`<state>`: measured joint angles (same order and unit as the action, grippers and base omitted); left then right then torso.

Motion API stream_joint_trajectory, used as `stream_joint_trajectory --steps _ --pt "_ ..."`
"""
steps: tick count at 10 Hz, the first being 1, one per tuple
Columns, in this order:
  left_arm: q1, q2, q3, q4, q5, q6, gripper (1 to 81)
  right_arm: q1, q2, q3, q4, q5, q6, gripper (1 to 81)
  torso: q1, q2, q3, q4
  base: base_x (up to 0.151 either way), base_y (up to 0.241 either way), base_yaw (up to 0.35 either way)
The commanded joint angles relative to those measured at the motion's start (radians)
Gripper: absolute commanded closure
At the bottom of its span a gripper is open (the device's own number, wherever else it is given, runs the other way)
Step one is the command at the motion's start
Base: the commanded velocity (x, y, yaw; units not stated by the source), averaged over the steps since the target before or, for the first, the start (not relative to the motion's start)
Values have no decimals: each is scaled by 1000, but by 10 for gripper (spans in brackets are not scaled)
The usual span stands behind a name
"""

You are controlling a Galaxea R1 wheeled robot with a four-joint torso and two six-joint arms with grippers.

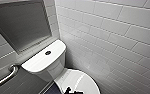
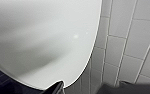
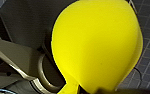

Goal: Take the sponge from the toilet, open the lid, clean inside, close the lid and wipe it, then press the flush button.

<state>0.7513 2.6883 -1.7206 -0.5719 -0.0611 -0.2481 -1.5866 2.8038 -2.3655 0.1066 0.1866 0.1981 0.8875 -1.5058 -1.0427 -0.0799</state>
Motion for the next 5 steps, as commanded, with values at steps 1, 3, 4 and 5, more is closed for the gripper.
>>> stream_joint_trajectory --steps 1,3,4,5 --pt "-82 -40 93 50 75 41 10 -11 -25 19 -16 -81 -2 811 0 0 0 0 0 0 0" --pt "-34 -91 93 128 104 66 10 -11 -30 20 -16 -81 -2 811 0 0 0 0 0 0 0" --pt "-16 -117 116 142 110 67 10 -10 -28 19 -16 -81 -2 811 0 0 0 0 0 0 0" --pt "-5 -140 145 165 109 67 10 -8 -28 22 -18 -81 -2 811 0 0 0 0 0 0 0"
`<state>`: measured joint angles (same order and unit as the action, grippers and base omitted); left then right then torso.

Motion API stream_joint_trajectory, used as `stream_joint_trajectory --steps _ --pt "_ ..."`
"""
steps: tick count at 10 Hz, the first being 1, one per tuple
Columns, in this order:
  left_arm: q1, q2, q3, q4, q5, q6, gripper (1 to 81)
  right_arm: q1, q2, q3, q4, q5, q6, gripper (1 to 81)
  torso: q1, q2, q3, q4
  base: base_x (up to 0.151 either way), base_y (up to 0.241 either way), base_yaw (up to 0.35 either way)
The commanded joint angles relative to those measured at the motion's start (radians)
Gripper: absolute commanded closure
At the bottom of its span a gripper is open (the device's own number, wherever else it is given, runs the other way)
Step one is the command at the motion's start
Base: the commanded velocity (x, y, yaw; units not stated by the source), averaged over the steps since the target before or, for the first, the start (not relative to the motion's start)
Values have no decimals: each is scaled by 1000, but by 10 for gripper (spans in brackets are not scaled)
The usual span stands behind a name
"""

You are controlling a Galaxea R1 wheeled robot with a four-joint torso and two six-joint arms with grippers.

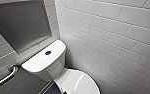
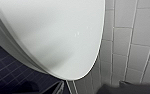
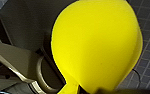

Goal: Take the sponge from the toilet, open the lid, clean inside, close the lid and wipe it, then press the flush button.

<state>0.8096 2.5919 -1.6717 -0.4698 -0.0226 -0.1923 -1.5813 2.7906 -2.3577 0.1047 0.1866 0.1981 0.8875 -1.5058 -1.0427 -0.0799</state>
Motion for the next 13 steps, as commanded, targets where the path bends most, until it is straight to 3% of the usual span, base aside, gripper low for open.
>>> stream_joint_trajectory --steps 1,4,7,10,13 --pt "-56 -70 127 82 70 11 10 -13 -14 14 -14 -81 -2 811 0 0 0 0 0 0 0" --pt "23 -84 90 115 61 5 10 -15 -10 9 -3 -81 0 811 0 0 0 0 0 0 0" --pt "58 22 -81 72 59 -45 10 -6 -4 6 0 -79 0 811 0 0 0 0 0 0 0" --pt "53 113 -174 68 58 -56 10 2 -3 -3 0 -81 0 811 0 0 0 0 0 0 0" --pt "6 163 -197 63 58 -125 10 2 9 -20 0 -81 0 811 0 0 0 0 0 0 0"
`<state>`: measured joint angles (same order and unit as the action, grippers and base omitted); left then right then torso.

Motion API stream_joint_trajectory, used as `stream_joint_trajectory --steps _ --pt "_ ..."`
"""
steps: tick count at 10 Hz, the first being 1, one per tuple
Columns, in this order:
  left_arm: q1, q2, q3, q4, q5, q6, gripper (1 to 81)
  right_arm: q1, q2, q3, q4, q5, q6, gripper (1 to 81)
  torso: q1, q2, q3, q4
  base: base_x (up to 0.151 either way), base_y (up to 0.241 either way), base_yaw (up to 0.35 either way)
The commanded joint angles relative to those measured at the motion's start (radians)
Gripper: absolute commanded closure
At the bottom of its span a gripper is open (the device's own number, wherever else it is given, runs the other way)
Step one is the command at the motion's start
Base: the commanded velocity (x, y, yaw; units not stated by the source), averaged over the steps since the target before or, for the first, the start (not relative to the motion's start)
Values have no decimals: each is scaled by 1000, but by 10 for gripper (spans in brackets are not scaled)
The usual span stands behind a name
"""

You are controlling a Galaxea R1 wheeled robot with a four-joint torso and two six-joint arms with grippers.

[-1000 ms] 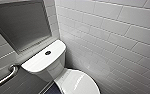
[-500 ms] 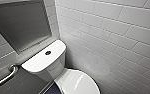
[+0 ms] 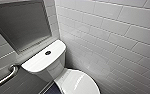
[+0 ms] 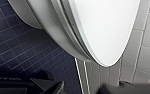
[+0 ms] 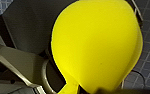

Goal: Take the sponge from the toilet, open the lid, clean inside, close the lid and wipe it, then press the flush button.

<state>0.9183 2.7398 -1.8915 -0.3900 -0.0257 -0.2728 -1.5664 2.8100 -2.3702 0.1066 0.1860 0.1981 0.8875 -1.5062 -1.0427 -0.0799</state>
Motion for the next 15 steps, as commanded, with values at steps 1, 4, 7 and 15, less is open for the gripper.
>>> stream_joint_trajectory --steps 1,4,7,15 --pt "-115 25 12 -17 64 -69 10 -14 -2 -21 -2 -79 0 811 0 0 0 0 0 0 0" --pt "-157 83 -67 -20 72 -83 10 -60 31 -79 -8 -77 0 811 0 0 0 0 0 0 0" --pt "-166 123 -135 -40 75 -85 10 -76 45 -93 -11 -74 0 811 0 0 0 0 0 0 0" --pt "-190 176 -233 -44 96 -88 10 -67 47 -99 -7 -77 0 811 0 0 0 0 0 0 0"
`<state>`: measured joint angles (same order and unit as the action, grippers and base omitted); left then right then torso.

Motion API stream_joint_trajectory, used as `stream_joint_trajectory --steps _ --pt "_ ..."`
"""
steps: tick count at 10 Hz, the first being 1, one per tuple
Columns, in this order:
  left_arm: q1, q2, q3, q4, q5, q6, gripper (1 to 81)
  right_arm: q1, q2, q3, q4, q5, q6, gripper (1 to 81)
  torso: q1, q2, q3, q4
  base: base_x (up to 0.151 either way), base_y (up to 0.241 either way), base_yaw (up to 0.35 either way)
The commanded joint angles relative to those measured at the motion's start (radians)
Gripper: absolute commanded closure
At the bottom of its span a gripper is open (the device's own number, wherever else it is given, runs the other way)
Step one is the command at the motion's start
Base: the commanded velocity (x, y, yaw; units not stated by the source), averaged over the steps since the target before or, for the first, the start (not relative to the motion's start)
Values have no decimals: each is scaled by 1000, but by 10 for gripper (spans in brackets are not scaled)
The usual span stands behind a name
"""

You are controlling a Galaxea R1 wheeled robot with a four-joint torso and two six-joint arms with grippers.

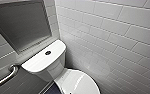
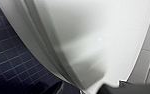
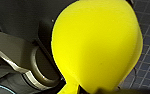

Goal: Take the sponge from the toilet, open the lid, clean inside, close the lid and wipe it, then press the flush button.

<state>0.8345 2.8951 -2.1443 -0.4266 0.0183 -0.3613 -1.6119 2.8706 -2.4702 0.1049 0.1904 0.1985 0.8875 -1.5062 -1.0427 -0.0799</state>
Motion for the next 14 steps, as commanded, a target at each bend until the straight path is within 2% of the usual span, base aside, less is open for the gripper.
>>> stream_joint_trajectory --steps 1,5,7,9,11,14 --pt "-117 24 18 -6 42 1 10 -21 -14 1 -4 -82 -1 811 0 0 0 0 0 0 0" --pt "-151 32 27 6 14 10 10 -21 -15 -1 -2 -82 -1 811 0 0 0 0 0 0 0" --pt "-159 20 107 103 -34 13 10 -20 -17 -1 -1 -82 -1 811 0 0 0 0 0 0 0" --pt "-159 -17 183 142 -81 13 10 -15 -17 1 -1 -85 -1 811 0 0 0 0 0 0 0" --pt "-159 -35 242 227 -100 12 10 -15 -17 -1 -1 -85 -1 811 0 0 0 0 0 0 0" --pt "-159 -103 351 221 -150 -13 10 -12 -23 2 -1 -83 -1 811 0 0 0 0 0 0 0"
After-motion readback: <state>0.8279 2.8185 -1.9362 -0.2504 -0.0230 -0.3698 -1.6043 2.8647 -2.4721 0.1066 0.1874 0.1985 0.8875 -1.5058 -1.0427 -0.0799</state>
